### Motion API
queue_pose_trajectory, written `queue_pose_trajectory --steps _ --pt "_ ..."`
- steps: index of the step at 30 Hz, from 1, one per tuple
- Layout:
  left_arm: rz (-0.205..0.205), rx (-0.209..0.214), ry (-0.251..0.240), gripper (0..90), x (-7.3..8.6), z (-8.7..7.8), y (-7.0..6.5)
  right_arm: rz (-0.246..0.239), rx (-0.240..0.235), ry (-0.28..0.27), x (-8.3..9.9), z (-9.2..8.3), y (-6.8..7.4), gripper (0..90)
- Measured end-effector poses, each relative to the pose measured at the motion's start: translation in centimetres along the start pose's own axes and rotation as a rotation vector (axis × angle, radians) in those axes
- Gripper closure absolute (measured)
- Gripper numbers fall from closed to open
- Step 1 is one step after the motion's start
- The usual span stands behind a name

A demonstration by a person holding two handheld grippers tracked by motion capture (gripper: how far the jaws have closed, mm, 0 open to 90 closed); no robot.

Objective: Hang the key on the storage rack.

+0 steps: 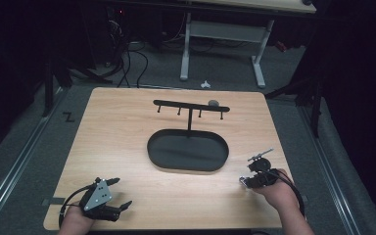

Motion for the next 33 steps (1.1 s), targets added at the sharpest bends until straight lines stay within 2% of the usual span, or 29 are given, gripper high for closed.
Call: queue_pose_trajectory --steps 8,10,12,14,18,22,28,31,33 --pt "0.005 0.004 0.007 15.3 0.0 0.1 -0.1 -0.081 0.011 0.025 -1.0 0.1 0.2 49.1" --pt "0.006 0.005 0.009 15.3 0.0 0.1 -0.1 -0.071 0.01 0.023 -1.2 0.2 0.2 45.9" --pt "0.007 0.006 0.009 15.3 0.1 0.1 -0.1 -0.04 -0.02 0.008 -1.3 0.4 0.4 41.8" --pt "0.006 0.007 0.01 15.3 0.1 0.1 -0.1 -0.037 -0.03 0.008 -1.2 0.8 0.7 40.7" --pt "0.008 0.011 0.013 15.3 0.1 0.1 -0.2 -0.049 -0.037 0.032 -1.0 1.0 0.9 45.8" --pt "0.009 0.013 0.015 15.3 0.1 0.2 -0.2 -0.049 -0.045 0.083 -0.7 0.9 0.3 47.1" --pt "0.016 0.02 0.021 15.3 0.1 0.2 -0.3 -0.01 -0.077 0.092 -0.7 1.3 -0.4 49.2" --pt "0.015 0.02 0.022 15.3 0.1 0.2 -0.3 -0.003 -0.084 0.085 -0.9 1.3 -0.5 58.8" --pt "0.013 0.021 0.023 15.3 0.1 0.3 -0.3 -0.02 -0.08 0.095 -0.8 1.3 -0.2 64.8"
Point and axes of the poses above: each handheld gripper's, and its own axes: z roughly forward along the jaws, x roughly out of its underside, y roughly to its left, the point moved 2 cm from there along z, roughly forward along the jaws, and after that the axes turned 14 degrees about -x, right-handed, at the moved point
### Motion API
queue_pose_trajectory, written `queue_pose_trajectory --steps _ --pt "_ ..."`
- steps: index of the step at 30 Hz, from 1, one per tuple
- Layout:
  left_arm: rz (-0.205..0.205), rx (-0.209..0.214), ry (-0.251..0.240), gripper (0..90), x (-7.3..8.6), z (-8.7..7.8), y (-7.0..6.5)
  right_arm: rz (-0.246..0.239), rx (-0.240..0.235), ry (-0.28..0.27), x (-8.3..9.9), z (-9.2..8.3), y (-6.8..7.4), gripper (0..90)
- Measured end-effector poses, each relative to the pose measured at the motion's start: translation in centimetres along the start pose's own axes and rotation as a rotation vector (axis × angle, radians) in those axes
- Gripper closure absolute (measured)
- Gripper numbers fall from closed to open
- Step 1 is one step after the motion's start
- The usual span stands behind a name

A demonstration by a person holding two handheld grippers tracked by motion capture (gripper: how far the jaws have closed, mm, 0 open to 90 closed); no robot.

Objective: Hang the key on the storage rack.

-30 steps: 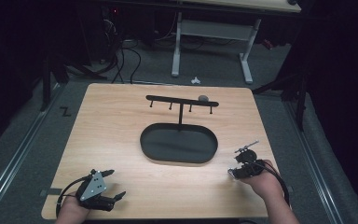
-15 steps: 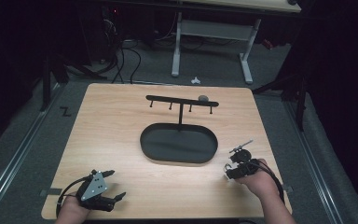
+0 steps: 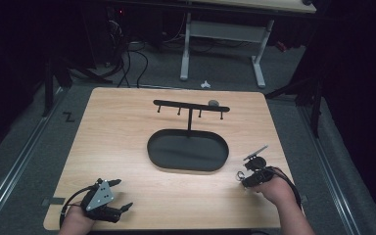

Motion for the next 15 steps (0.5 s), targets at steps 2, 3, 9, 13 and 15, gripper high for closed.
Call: queue_pose_trajectory --steps 2,3,9,13,15 --pt "0.001 0.001 0.0 15.3 0.0 0.0 0.0 -0.016 -0.005 0.008 0.0 0.1 0.3 67.1" --pt "0.002 0.002 -0.001 15.3 0.0 0.0 0.0 -0.018 -0.006 0.016 0.0 0.1 0.4 67.3" --pt "0.005 0.004 -0.001 15.3 0.0 0.0 -0.1 -0.023 0.004 0.042 -0.2 0.2 1.1 69.0" --pt "0.0 0.003 0.003 15.3 0.0 0.0 0.0 -0.03 0.022 0.023 -0.3 -0.2 1.3 69.2" --pt "0.0 0.003 0.003 15.3 0.0 0.0 0.0 -0.036 0.009 0.011 -0.3 -0.4 1.4 69.2"
Point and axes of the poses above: each handheld gripper's, and its own axes: z roughly forward along the jaws, x roughly out of its underside, y roughly to its left, the point moved 2 cm from there along z, roughly forward along the jaws, and after that the axes turned 14 degrees about -x, right-handed, at the moved point
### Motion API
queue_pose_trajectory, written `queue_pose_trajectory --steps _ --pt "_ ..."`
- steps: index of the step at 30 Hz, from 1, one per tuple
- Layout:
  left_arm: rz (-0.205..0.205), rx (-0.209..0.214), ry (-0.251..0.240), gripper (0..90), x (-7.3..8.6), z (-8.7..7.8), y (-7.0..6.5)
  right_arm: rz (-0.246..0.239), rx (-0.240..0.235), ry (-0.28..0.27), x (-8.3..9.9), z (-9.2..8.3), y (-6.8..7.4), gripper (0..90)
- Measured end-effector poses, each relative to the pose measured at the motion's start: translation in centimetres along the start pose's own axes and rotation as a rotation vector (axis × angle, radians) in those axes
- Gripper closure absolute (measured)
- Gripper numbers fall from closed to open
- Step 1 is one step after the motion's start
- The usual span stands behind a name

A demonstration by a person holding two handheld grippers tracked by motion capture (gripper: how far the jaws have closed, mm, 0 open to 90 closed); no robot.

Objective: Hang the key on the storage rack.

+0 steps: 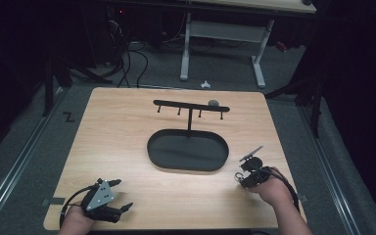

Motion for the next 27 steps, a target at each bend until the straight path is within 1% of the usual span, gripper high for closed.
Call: queue_pose_trajectory --steps 2,5,6,7,9,14,21,24,27 --pt "0.0 0.001 0.0 15.3 0.0 0.0 0.0 0.006 -0.012 -0.009 0.0 -0.4 0.1 69.2" --pt "0.001 0.003 0.0 15.3 0.0 0.0 -0.1 0.005 -0.01 -0.03 0.0 -0.9 0.3 69.2" --pt "0.001 0.003 0.0 15.3 0.0 0.0 -0.1 0.01 -0.015 -0.04 0.1 -1.1 0.3 69.2" --pt "0.001 0.003 0.001 15.3 0.0 0.0 -0.1 0.013 -0.032 -0.051 0.1 -1.2 0.3 69.1" --pt "0.002 0.005 0.003 15.3 0.0 0.1 -0.1 0.014 -0.027 -0.055 0.2 -1.5 0.4 69.1" --pt "0.004 0.008 0.006 15.3 0.0 0.1 -0.1 0.038 -0.063 -0.072 0.2 -2.4 0.5 69.1" --pt "0.004 0.009 0.006 15.3 0.0 0.1 -0.1 0.043 -0.069 -0.077 -0.1 -3.4 0.7 69.2" --pt "0.004 0.01 0.006 15.3 0.0 0.1 -0.1 0.057 -0.085 -0.097 -0.2 -4.0 0.8 69.2" --pt "0.006 0.011 0.007 15.3 0.0 0.1 -0.1 0.059 -0.085 -0.104 -0.5 -4.5 1.0 69.2"
Point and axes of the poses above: each handheld gripper's, and its own axes: z roughly forward along the jaws, x roughly out of its underside, y roughly to its left, the point moved 2 cm from there along z, roughly forward along the jaws, and after that the axes turned 14 degrees about -x, right-handed, at the moved point
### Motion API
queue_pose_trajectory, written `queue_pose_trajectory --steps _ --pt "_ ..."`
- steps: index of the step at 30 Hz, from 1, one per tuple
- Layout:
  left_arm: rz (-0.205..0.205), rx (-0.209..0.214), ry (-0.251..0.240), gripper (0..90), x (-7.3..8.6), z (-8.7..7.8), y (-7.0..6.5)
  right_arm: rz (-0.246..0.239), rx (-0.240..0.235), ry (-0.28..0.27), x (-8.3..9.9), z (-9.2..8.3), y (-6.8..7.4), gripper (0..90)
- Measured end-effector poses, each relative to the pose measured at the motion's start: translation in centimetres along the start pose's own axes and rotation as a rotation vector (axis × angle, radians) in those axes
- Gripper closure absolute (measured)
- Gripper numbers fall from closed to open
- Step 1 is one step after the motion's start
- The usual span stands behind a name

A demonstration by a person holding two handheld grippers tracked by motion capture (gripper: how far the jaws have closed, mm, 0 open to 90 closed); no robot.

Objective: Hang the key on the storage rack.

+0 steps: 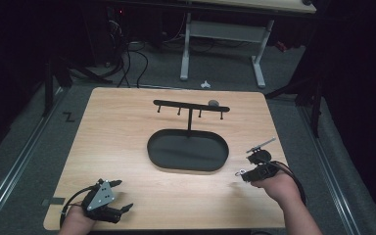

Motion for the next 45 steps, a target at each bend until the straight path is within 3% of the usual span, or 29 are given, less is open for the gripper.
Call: queue_pose_trajectory --steps 23,36,45 --pt "-0.001 0.004 -0.004 15.3 0.0 0.0 0.0 -0.01 0.001 0.003 -3.7 -2.0 2.2 69.2" --pt "-0.003 0.002 -0.006 15.3 0.1 -0.1 0.0 -0.021 -0.002 -0.014 -5.1 -2.4 2.8 69.2" --pt "-0.008 -0.002 -0.005 15.3 0.2 -0.3 0.0 -0.03 0.0 -0.027 -6.2 -3.7 3.1 69.2"
Point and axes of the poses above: each handheld gripper's, and its own axes: z roughly forward along the jaws, x roughly out of its underside, y roughly to its left, the point moved 2 cm from there along z, roughly forward along the jaws, and after that the axes turned 14 degrees about -x, right-handed, at the moved point
